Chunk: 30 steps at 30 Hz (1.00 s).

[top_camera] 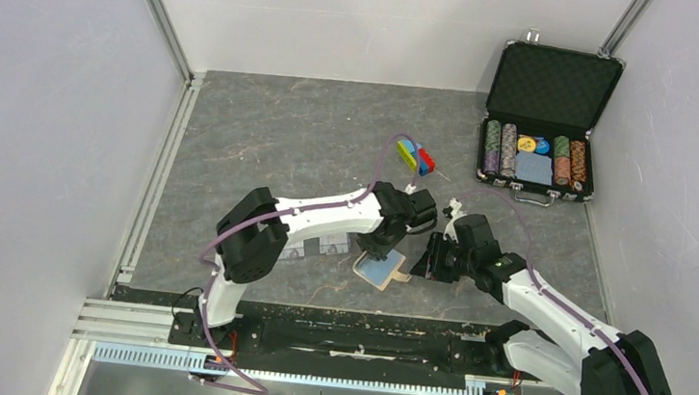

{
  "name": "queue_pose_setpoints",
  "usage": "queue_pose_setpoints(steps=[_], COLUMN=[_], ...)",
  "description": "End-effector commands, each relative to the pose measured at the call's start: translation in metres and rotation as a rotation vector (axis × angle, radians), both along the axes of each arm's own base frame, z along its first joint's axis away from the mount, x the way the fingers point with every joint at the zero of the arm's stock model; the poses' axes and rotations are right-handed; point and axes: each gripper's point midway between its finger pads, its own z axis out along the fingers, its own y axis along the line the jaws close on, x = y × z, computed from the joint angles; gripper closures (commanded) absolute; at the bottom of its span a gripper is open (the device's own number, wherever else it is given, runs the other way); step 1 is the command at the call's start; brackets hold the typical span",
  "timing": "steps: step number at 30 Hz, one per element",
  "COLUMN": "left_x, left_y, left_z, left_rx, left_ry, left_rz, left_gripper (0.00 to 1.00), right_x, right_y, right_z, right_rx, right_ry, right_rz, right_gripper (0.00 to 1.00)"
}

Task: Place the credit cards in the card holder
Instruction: Close the card holder at the center of the board.

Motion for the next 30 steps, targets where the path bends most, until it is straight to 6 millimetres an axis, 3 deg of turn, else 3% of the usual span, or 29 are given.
queue_pose_setpoints(steps=[1, 8, 14, 17, 23, 30], left_x=[-0.007, -0.033, -0.056, -0.062, -0.069, -0.079], left_y=[-0.006, -0.059, -0.081, -0.08, -0.081, -0.074], left_z=[0.002, 0.013, 0.002, -0.001, 0.013, 0.014], left_rx=[0.07, -0.169, -0.32, -0.348, -0.451, -0.521], left_ry=[-0.006, 0.089, 0.202, 0.224, 0.23, 0.26], left_rz=[-0.119, -0.095, -0.022, -0.011, 0.005, 0.048], left_gripper=[0.62, 0.52, 0.42, 0.4, 0.37, 0.36], right_x=[0.006, 0.009, 0.016, 0.021, 0.034, 0.062], right_y=[-0.001, -0.004, -0.004, -0.003, 0.006, 0.02], right_z=[0.006, 0.006, 0.011, 0.013, 0.021, 0.032], right_rx=[0.036, 0.093, 0.126, 0.144, 0.172, 0.169], right_ry=[-0.027, -0.017, -0.024, -0.03, -0.051, -0.069], right_rz=[-0.001, -0.02, -0.019, -0.021, 0.032, 0.1], right_gripper=[0.71, 0.71, 0.71, 0.72, 0.72, 0.54])
